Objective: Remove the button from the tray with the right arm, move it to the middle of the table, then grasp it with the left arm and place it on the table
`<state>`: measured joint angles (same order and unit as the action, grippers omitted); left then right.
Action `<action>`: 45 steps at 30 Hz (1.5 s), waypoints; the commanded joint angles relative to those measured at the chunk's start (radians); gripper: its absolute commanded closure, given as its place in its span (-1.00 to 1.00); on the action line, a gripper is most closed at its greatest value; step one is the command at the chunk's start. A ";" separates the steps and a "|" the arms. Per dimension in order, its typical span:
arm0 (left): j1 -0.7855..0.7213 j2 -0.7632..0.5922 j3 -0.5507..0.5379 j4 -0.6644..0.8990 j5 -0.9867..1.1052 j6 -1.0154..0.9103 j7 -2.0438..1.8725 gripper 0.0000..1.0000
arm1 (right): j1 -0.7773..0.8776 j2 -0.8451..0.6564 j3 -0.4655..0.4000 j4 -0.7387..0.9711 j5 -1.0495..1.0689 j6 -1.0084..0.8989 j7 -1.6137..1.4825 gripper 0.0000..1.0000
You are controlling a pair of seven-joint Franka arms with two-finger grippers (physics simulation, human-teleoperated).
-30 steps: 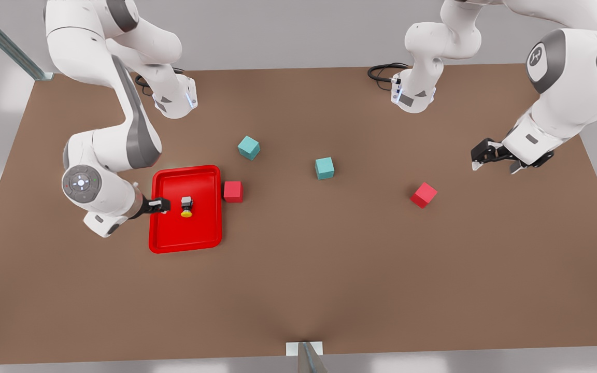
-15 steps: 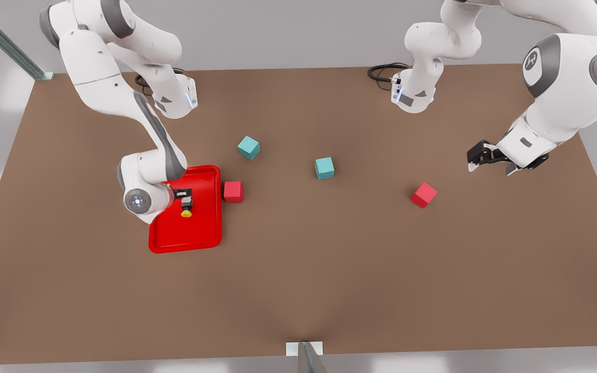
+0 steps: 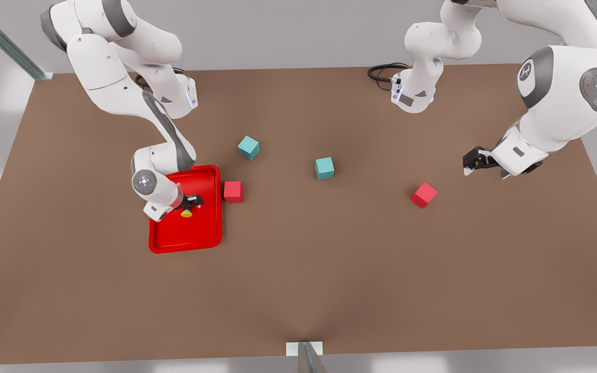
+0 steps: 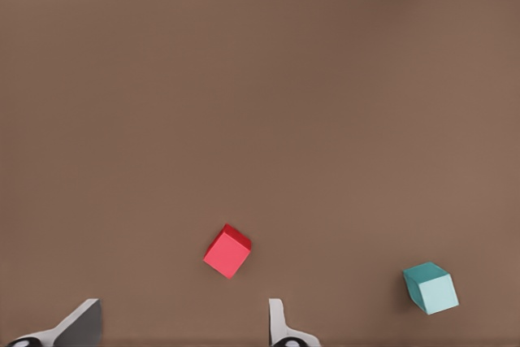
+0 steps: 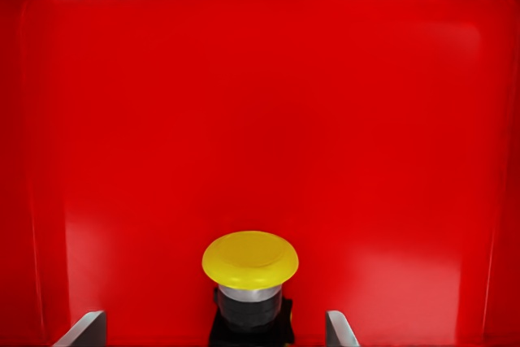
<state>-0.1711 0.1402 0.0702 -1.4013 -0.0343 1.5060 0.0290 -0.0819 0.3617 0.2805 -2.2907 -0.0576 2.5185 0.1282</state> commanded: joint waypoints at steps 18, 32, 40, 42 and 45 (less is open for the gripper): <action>0.001 0.038 0.000 0.001 -0.001 0.020 0.006 -1.00 | -0.015 -0.006 -0.003 -0.055 0.002 0.005 0.057 -1.00; 0.001 0.045 0.000 0.001 -0.001 0.017 0.008 -1.00 | -0.012 0.011 -0.007 -0.021 -0.001 0.005 0.056 -0.99; 0.001 0.048 0.000 0.001 -0.001 0.016 0.008 -1.00 | -0.015 0.017 -0.007 -0.018 -0.001 0.008 0.053 -0.45; 0.001 0.048 0.000 0.001 -0.001 0.014 0.006 -1.00 | -0.015 0.019 -0.007 -0.018 -0.001 0.011 0.053 -0.44; 0.001 0.048 0.000 0.001 -0.001 0.013 0.006 -1.00 | -0.018 0.025 -0.009 -0.019 -0.001 0.011 0.050 -0.36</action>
<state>-0.1703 0.1898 0.0705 -1.4012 -0.0358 1.5207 0.0352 -0.0992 0.3864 0.2720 -2.3099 -0.0596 2.5279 0.1846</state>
